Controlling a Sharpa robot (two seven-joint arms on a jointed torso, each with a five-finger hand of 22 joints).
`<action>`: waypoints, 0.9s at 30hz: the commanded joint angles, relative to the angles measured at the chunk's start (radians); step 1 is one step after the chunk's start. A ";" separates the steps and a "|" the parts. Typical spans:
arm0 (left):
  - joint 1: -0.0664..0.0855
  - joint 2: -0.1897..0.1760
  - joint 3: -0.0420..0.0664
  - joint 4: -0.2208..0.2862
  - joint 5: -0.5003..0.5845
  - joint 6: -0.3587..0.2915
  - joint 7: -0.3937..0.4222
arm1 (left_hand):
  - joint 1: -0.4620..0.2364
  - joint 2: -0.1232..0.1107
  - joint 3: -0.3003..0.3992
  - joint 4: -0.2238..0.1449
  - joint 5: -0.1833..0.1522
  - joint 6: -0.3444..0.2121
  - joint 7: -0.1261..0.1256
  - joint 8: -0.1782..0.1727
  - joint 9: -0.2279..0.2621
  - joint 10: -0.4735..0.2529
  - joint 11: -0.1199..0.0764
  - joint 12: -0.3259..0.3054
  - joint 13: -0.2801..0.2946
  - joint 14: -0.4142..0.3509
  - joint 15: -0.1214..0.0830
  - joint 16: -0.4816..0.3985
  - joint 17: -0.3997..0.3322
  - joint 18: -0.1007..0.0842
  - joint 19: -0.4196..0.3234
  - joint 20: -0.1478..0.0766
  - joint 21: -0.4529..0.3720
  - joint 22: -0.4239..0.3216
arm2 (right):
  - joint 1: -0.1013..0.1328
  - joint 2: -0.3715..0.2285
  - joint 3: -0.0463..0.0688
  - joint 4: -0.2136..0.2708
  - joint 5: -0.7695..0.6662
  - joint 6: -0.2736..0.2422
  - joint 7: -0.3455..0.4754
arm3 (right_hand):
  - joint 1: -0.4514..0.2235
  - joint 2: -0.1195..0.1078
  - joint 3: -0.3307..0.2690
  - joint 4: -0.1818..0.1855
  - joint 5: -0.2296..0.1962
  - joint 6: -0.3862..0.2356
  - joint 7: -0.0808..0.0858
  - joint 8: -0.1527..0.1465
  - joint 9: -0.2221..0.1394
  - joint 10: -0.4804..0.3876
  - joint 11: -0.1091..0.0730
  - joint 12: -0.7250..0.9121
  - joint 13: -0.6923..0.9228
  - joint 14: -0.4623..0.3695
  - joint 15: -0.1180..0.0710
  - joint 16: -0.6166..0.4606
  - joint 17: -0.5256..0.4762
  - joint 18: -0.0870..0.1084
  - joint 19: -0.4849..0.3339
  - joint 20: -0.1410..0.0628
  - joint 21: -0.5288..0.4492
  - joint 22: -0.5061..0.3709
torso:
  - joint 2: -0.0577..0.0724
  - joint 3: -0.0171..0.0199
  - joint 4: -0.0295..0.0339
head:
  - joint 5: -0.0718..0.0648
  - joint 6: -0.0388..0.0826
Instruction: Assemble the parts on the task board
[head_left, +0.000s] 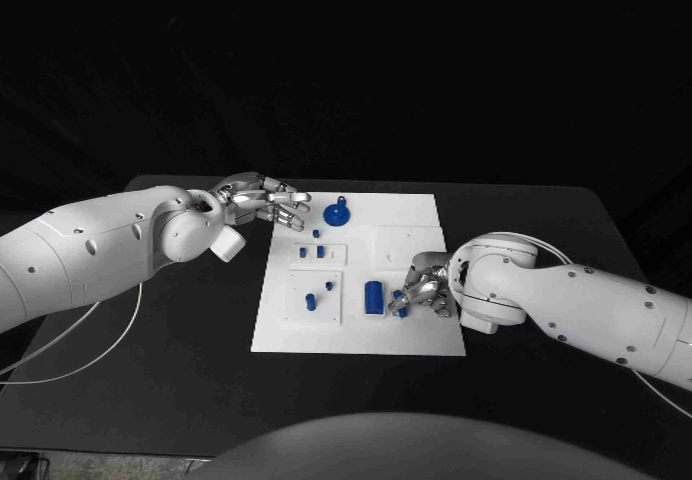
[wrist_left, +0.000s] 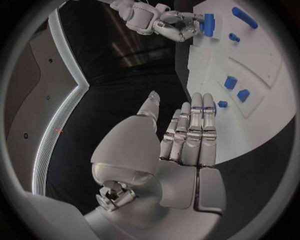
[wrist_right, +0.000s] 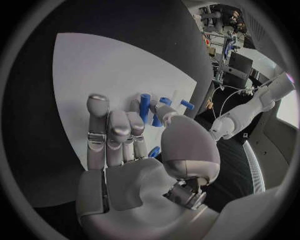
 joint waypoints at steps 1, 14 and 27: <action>-0.001 0.002 0.001 0.000 -0.002 0.017 0.002 | -0.002 -0.006 -0.001 0.006 0.001 0.000 0.000 -0.003 -0.001 -0.006 0.000 0.001 0.002 -0.008 0.002 -0.002 0.002 -0.007 -0.006 0.003 -0.003 -0.001 | -0.001 -0.001 0.000 0.007 0.004 0.007 -0.022 | -0.002 -0.013 -0.001 0.009 -0.008 0.006 0.000 0.004 0.002 0.001 0.008 0.000 -0.002 0.001 -0.003 -0.006 -0.002 -0.009 0.046 -0.003 -0.004 -0.001 | 0.000 0.0006 -0.0005 | 0.001 0.000; -0.001 0.001 0.001 -0.001 -0.003 0.019 0.000 | -0.004 -0.005 0.001 0.007 0.000 -0.006 0.000 -0.003 -0.001 -0.008 0.000 0.001 0.002 -0.008 0.003 -0.001 0.002 -0.007 -0.006 0.003 -0.004 -0.001 | -0.002 -0.014 0.000 0.023 0.006 -0.008 -0.022 | 0.000 -0.026 -0.008 0.046 -0.038 0.006 0.001 0.004 0.009 0.002 0.009 -0.001 -0.005 0.001 -0.002 -0.008 -0.004 -0.007 0.045 -0.002 -0.005 -0.004 | 0.000 0.0001 0.0001 | 0.001 0.000; -0.001 0.001 0.001 -0.001 -0.004 0.021 0.000 | -0.006 -0.007 0.000 0.008 0.000 -0.006 0.000 -0.003 -0.001 -0.008 0.000 0.001 0.002 -0.009 0.003 -0.002 0.002 -0.007 -0.006 0.003 -0.004 -0.001 | -0.002 -0.035 0.003 0.050 0.005 -0.014 -0.021 | 0.001 -0.029 -0.009 0.058 -0.049 0.007 0.001 0.004 0.012 0.002 0.009 -0.001 -0.006 0.001 -0.002 -0.008 -0.005 -0.007 0.046 -0.002 -0.004 -0.006 | 0.000 -0.0002 -0.0008 | 0.001 0.000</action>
